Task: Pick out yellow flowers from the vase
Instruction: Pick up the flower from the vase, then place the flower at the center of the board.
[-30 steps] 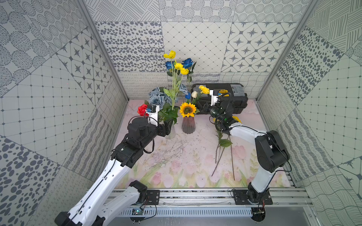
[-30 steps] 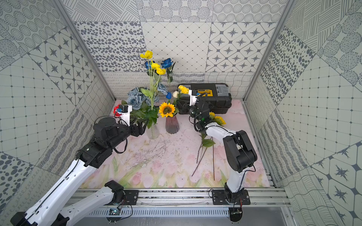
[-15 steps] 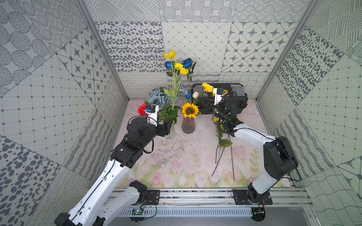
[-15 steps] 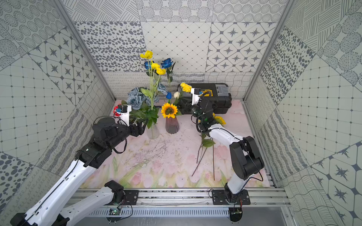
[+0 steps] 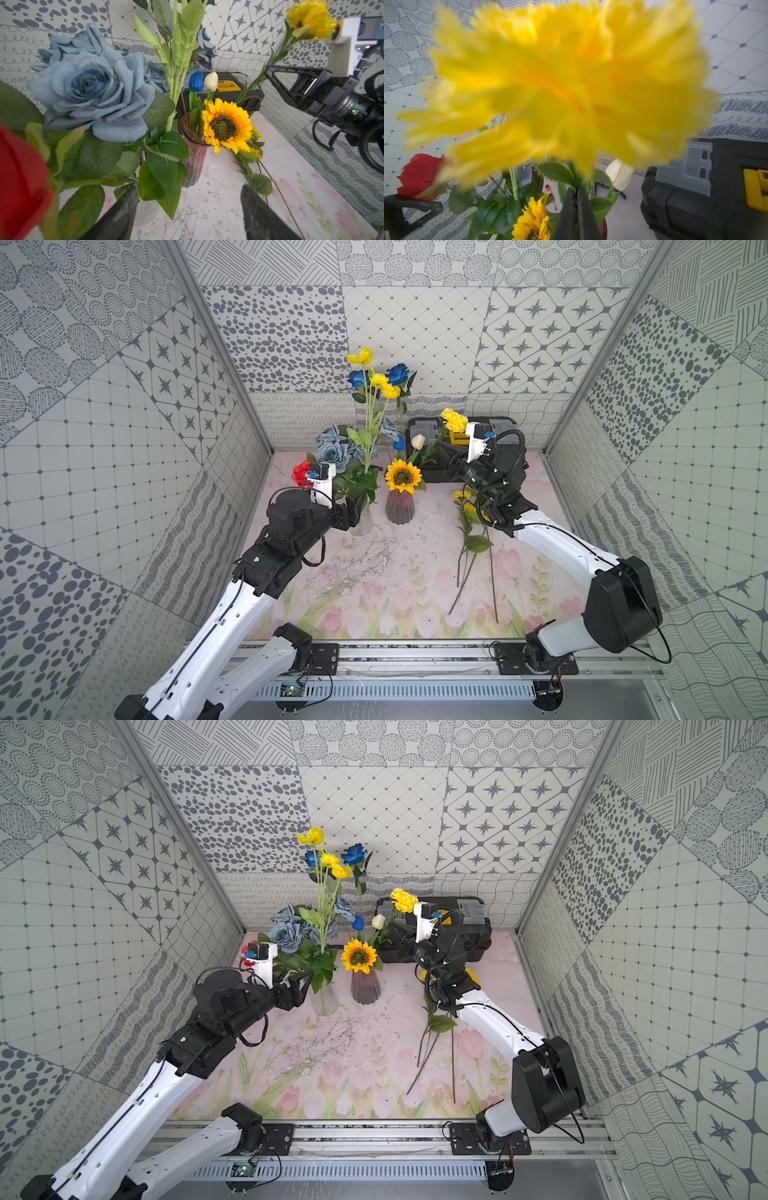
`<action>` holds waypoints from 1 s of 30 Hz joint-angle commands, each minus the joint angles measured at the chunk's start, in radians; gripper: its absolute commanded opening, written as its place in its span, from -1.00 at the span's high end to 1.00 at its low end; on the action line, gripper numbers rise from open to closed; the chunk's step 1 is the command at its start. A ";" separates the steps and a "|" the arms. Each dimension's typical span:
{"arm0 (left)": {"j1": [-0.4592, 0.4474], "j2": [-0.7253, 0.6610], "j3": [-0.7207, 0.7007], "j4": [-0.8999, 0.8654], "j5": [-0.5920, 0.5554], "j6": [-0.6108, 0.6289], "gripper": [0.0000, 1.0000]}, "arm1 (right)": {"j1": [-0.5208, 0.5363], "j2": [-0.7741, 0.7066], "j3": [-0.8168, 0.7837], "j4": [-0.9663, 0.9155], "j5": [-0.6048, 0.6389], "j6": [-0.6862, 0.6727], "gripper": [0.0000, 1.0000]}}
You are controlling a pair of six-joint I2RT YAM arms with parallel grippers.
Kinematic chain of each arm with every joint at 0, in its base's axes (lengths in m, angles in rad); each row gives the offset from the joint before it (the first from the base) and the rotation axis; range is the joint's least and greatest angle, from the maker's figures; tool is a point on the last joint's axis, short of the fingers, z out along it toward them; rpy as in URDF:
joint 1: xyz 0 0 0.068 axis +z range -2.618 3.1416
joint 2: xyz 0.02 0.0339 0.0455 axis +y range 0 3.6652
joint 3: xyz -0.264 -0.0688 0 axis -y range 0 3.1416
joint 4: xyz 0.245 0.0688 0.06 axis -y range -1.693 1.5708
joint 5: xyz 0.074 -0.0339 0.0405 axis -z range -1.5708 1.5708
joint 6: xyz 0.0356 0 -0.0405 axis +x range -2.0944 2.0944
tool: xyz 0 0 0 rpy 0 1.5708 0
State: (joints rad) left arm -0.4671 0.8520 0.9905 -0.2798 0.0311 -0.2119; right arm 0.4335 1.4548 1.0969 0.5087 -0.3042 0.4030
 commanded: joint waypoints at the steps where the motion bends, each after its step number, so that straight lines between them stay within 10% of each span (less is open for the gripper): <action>1: 0.005 -0.007 0.013 -0.007 0.003 0.026 -0.55 | -0.025 -0.061 0.008 -0.007 -0.016 0.004 1.00; 18: 0.085 -0.044 0.087 -0.132 -0.083 0.116 -0.55 | -0.125 -0.365 0.103 -0.388 -0.134 -0.009 1.00; 30: 0.431 0.003 0.106 -0.156 0.299 0.050 -0.55 | -0.172 -0.434 0.296 -0.980 -0.196 -0.126 1.00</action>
State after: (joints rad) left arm -0.1329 0.8345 1.0775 -0.4152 0.1215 -0.1467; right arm 0.2726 1.0252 1.3586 -0.2798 -0.4725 0.3176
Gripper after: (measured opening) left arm 0.775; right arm 0.057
